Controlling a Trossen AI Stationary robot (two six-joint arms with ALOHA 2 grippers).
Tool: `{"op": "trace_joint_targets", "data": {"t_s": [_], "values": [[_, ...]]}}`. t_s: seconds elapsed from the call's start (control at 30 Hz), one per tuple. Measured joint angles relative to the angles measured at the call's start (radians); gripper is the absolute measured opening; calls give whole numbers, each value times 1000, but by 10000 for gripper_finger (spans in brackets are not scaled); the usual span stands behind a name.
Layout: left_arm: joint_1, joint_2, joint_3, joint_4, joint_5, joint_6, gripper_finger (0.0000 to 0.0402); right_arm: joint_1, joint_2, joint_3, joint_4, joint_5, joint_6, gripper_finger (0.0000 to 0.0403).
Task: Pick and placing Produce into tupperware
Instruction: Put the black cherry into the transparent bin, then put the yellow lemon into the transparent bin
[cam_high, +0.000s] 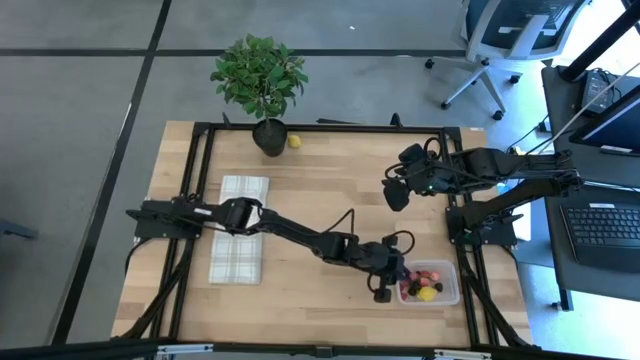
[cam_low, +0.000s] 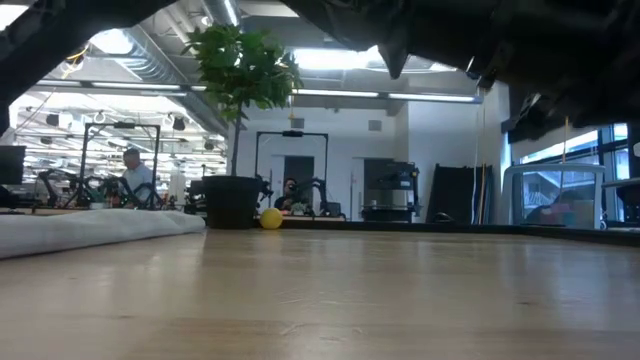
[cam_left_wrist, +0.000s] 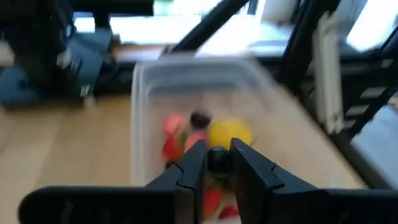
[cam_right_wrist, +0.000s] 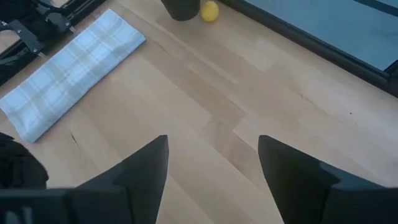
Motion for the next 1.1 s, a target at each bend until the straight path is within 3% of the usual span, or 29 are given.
{"op": "trace_joint_targets", "data": {"t_s": [0.7, 0.9, 1.1], "values": [[10, 3, -1, -15, -2, 3, 107, 0, 0, 0, -13, -8, -2, 249], [10, 2, -1, -16, 59, 9, 130, 0, 0, 0, -13, -8, -3, 249], [31, -122, -3, -123, 66, 85, 158, 0, 0, 0, -13, -8, -3, 249]]}}
